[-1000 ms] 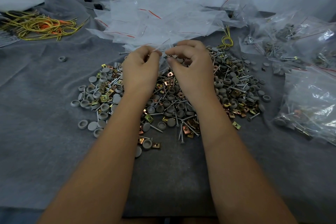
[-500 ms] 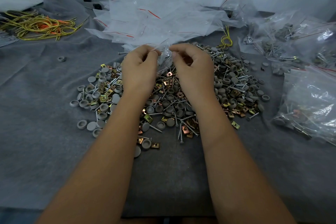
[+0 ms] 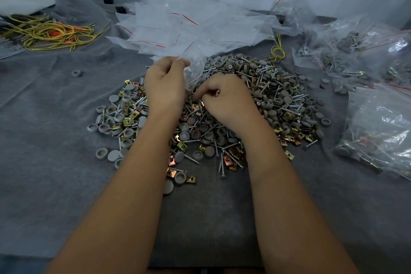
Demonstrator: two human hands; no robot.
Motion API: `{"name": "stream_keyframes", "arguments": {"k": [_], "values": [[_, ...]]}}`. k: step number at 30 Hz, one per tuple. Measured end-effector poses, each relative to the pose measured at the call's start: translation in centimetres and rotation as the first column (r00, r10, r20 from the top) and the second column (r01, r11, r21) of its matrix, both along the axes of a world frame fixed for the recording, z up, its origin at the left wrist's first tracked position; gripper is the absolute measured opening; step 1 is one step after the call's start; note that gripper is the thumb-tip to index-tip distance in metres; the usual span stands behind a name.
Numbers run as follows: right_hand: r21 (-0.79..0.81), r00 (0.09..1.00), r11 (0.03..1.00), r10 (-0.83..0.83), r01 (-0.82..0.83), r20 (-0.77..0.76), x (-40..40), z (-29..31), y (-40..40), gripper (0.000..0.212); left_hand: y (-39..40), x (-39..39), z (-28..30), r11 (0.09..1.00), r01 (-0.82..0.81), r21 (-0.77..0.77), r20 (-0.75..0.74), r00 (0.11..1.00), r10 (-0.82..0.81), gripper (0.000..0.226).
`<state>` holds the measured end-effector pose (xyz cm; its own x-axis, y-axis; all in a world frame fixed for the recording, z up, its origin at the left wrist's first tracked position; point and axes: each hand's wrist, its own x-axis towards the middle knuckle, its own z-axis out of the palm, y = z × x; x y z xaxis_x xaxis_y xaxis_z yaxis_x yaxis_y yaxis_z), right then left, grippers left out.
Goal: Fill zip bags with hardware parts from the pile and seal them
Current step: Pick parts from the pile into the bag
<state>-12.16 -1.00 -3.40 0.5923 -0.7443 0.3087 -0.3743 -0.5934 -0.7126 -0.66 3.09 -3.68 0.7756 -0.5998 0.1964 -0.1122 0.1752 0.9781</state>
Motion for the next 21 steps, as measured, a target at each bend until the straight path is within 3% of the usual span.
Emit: {"name": "stream_keyframes", "arguments": {"k": [5,10,21], "values": [[-0.063,0.967,0.985,0.147,-0.163,-0.207,0.46,-0.19,0.26,0.016,-0.12,0.1,-0.24,1.0,-0.011,0.0,0.027,1.0,0.011,0.023],[-0.137,0.933,0.968,0.157,-0.21,-0.324,0.62,-0.38,0.34,0.015,-0.22,0.28,-0.23,1.0,-0.006,-0.004,0.025,1.0,0.006,0.024],[-0.161,0.926,0.964,0.143,-0.21,-0.348,0.8,-0.26,0.52,0.017,-0.3,0.11,-0.16,1.0,0.007,-0.01,0.027,1.0,-0.007,0.025]]}}
